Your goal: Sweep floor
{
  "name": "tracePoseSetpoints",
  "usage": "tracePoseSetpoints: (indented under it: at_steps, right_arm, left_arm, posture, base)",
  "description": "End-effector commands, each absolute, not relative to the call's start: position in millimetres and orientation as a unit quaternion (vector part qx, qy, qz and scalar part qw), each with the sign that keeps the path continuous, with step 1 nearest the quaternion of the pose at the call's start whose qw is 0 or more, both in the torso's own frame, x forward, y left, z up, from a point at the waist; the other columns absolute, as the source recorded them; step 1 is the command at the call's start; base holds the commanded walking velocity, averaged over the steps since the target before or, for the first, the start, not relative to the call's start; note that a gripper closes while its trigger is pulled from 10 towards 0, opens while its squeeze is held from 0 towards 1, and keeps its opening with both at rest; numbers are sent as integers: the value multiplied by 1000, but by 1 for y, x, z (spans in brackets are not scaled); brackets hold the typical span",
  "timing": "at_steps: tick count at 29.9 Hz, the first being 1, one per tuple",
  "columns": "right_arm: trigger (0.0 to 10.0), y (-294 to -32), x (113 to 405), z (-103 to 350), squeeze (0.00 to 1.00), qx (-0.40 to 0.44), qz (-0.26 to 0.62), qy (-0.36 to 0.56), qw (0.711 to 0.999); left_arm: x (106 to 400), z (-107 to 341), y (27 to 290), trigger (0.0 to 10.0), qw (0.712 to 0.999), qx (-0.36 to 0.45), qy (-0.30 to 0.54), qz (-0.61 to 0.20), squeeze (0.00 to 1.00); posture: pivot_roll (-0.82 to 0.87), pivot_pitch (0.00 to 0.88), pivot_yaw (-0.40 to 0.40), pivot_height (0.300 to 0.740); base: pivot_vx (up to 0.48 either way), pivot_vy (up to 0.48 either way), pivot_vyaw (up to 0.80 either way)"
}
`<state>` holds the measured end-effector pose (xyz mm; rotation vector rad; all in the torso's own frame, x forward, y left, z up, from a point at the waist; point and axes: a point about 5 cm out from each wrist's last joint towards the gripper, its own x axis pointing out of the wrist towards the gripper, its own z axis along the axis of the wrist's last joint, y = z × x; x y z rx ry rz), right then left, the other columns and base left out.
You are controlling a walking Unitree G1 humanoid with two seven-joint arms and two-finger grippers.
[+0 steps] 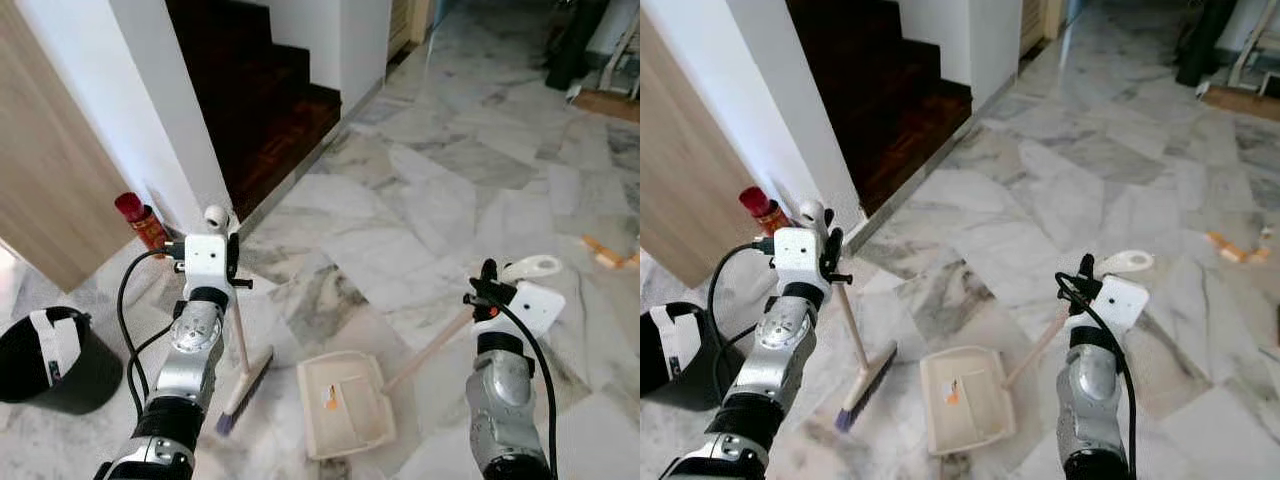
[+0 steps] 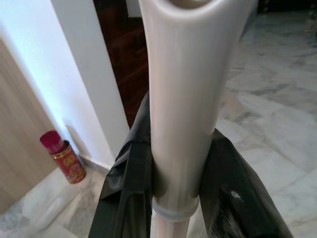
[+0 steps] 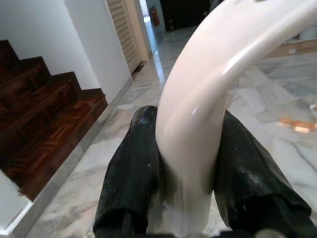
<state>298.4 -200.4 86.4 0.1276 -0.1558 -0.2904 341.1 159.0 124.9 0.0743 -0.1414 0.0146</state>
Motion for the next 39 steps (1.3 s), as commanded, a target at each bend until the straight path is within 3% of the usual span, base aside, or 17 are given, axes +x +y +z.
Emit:
tracePoseSetpoints:
  at_steps: [1,15,39]
  right_arm:
    - [10000,-198,301,92,0,70,-140,-89,984]
    - [10000,-198,302,93,0,62,-140,-91,984]
    - [10000,-198,302,92,0,65,-139,-87,984]
  left_arm:
    - [343,133,163,10000,996,39,-83,13,0]
    - [344,133,161,10000,996,35,-82,10,0]
    - [344,133,161,10000,996,33,-81,10,0]
  posture:
    - [-24,75,72,740]
    - [-26,60,68,740]
    - [-23,68,69,740]
  base:
    - [0,0,0]
    - [0,0,215]
    - [0,324,0]
